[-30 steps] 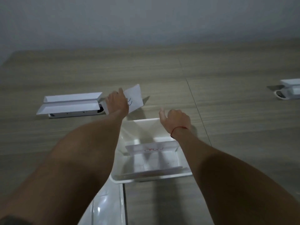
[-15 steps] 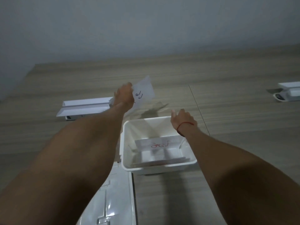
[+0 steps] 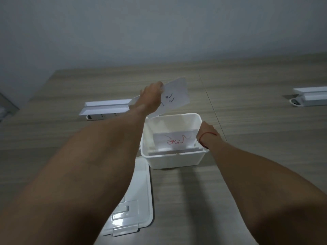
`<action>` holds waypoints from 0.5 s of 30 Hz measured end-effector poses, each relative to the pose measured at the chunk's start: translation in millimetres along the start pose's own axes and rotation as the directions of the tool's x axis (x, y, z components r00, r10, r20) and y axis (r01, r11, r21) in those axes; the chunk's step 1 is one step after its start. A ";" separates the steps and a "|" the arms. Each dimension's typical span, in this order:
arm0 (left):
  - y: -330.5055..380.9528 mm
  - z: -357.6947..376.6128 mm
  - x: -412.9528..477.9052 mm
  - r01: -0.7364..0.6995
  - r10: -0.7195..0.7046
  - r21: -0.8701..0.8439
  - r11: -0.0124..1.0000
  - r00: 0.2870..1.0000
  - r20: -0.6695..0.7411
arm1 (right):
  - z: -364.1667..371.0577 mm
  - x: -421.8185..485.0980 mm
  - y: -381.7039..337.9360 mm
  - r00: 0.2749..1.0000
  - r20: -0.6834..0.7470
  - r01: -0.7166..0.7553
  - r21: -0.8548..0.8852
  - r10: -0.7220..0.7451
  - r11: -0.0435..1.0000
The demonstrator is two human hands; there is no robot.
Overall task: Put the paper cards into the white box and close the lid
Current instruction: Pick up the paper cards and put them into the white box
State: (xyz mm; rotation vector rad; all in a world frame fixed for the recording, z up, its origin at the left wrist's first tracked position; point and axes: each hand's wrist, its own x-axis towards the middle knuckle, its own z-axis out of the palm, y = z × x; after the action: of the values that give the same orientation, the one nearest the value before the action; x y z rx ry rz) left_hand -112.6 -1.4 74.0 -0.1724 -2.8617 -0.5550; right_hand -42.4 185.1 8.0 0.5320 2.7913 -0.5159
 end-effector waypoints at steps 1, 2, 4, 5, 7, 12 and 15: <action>1.8 -0.7 -2.6 -0.007 0.007 -0.002 1.000 1.000 0.009 | 0.8 -1.0 0.5 1.000 -0.004 0.003 -0.004 -0.003 1.000; 3.6 -1.9 -5.6 -0.012 0.012 -0.001 1.000 1.000 0.029 | 1.5 -1.9 1.0 1.000 -0.009 0.008 -0.004 -0.008 1.000; 7.1 -1.2 -9.9 -0.027 0.029 -0.021 0.999 0.995 0.092 | 2.1 -2.4 2.0 1.000 -0.016 0.007 0.009 -0.007 1.000; 7.9 0.0 -12.1 -0.033 0.037 -0.034 0.999 0.991 0.126 | 2.1 -2.6 1.9 1.000 -0.016 0.004 0.015 -0.004 1.000; 8.3 4.4 -17.7 -0.018 0.028 -0.053 0.998 0.980 0.196 | 1.8 -2.5 2.1 1.000 -0.009 0.004 0.021 -0.004 1.000; 1.6 30.2 -35.8 0.053 -0.017 -0.081 0.995 0.921 0.389 | 1.4 0.2 3.3 1.000 -0.007 0.007 0.022 -0.007 1.000; -5.6 58.0 -50.5 0.069 -0.047 -0.026 0.997 0.870 0.491 | 1.8 0.6 3.0 1.000 -0.012 0.010 -0.007 -0.010 1.000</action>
State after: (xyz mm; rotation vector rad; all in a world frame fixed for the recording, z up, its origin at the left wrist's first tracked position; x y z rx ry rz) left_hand -75.7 11.8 7.6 -0.2700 -3.3601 -0.6661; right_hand -41.4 187.2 5.4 0.5210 2.8075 -0.5072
